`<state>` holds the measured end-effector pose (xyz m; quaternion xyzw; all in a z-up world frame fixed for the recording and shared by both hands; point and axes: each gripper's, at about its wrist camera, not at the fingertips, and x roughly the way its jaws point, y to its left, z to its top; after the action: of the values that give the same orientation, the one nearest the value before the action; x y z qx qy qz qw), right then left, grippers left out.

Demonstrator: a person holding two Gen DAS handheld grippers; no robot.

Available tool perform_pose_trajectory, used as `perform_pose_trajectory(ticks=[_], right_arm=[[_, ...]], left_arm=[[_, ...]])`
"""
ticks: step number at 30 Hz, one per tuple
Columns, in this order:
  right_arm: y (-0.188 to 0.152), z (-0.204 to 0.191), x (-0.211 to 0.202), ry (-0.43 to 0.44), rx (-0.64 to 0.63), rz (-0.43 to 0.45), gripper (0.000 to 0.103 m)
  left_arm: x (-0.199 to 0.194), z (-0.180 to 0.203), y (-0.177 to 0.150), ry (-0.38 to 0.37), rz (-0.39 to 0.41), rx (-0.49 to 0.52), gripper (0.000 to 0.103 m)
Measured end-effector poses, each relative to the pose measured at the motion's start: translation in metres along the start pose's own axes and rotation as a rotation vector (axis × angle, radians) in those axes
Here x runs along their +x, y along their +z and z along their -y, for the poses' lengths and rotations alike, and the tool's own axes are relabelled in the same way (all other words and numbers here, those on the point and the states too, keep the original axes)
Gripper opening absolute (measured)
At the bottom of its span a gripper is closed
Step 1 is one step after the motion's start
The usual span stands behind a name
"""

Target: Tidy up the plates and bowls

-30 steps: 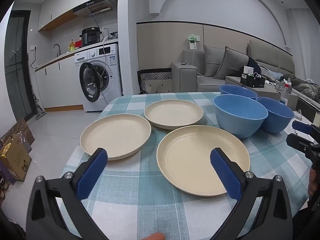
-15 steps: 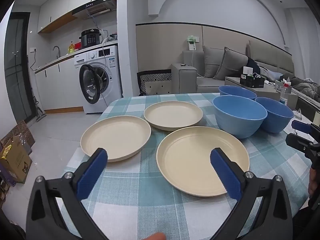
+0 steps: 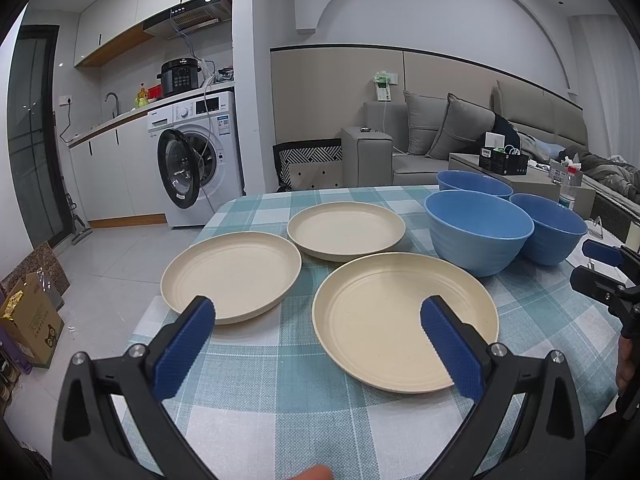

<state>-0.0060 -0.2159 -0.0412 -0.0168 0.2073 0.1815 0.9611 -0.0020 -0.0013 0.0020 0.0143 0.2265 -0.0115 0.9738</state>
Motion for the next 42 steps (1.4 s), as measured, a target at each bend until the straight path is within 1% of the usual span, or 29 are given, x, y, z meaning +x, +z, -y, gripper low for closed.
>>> perform_pose_trajectory(ticks=[42], right_arm=[[0.0011,0.0019,0.0001,-0.004,-0.007,0.005,0.103]], left_arm=[[0.0007,-0.0058,0.0002,0.003,0.002,-0.001,0.103]])
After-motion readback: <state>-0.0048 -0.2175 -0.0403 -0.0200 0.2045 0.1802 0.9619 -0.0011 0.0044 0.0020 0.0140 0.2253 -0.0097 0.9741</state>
